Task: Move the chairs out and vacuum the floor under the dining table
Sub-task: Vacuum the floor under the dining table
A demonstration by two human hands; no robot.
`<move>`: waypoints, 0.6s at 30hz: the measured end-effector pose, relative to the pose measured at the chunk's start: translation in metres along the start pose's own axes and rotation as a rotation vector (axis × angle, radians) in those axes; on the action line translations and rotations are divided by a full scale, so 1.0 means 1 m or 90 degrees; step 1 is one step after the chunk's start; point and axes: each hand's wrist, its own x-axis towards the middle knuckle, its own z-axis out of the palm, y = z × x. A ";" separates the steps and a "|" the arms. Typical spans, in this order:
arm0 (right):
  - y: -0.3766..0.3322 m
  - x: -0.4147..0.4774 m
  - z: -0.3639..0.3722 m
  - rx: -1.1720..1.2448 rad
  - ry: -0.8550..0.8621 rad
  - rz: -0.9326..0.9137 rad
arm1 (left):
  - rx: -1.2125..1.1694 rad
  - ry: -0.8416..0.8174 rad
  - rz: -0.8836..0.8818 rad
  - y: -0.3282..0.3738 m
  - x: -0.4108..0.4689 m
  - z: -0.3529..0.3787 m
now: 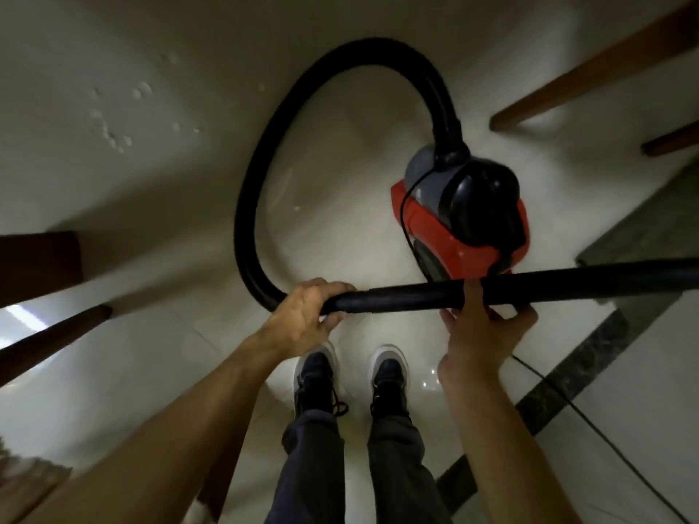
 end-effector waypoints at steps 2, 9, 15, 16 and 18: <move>-0.025 -0.005 0.019 -0.060 -0.093 -0.129 | -0.077 0.019 -0.003 0.008 -0.002 -0.010; -0.061 -0.022 0.109 -0.257 -0.325 -0.325 | -0.298 0.112 -0.099 0.017 -0.013 -0.023; -0.060 -0.024 0.182 -0.352 -0.497 -0.322 | -0.440 0.189 -0.164 0.021 -0.009 -0.022; -0.057 -0.022 0.194 -0.389 -0.521 -0.328 | -0.468 0.199 -0.181 0.021 -0.006 -0.021; -0.052 -0.019 0.217 -0.477 -0.555 -0.353 | -0.523 0.221 -0.210 0.022 0.000 -0.019</move>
